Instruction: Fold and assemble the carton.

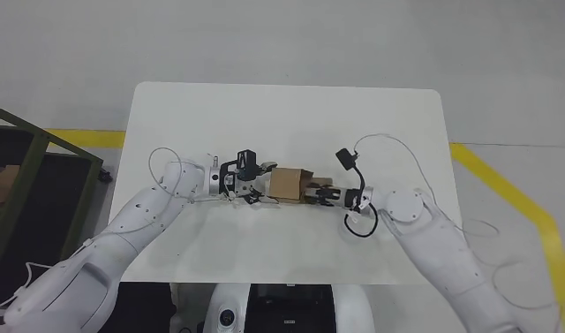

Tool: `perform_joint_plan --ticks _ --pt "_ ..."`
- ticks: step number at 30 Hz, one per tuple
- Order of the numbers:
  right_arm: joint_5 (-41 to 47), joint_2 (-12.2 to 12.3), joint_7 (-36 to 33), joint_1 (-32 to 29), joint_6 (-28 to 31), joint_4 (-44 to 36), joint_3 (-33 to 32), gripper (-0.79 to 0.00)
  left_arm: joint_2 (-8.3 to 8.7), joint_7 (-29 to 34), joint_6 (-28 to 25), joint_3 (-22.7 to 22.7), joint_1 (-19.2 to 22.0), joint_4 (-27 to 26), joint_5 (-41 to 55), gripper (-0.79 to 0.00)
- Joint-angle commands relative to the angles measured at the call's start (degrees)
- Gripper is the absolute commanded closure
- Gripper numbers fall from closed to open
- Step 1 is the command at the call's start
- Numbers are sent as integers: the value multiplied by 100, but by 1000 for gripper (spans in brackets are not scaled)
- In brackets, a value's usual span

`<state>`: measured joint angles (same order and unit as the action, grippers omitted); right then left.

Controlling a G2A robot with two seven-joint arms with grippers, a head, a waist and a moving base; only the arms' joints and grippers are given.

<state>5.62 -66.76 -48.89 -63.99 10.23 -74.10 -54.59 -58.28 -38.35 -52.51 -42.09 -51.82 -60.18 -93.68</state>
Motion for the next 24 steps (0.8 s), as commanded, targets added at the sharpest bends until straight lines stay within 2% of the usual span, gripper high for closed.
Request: perform_joint_plan --ticks 1,15,19,24 --pt "67 -43 -73 111 133 148 105 0 -5 11 -4 9 -9 -5 -5 -640" --pt "785 -443 -149 773 634 1231 787 0 -31 59 -4 9 -14 -15 0 -637" --pt "768 -430 -146 769 821 1355 700 0 -34 73 14 -4 -19 -10 12 -640" --pt "547 -294 -160 600 850 1217 389 0 -29 34 18 -36 -23 11 14 -656"
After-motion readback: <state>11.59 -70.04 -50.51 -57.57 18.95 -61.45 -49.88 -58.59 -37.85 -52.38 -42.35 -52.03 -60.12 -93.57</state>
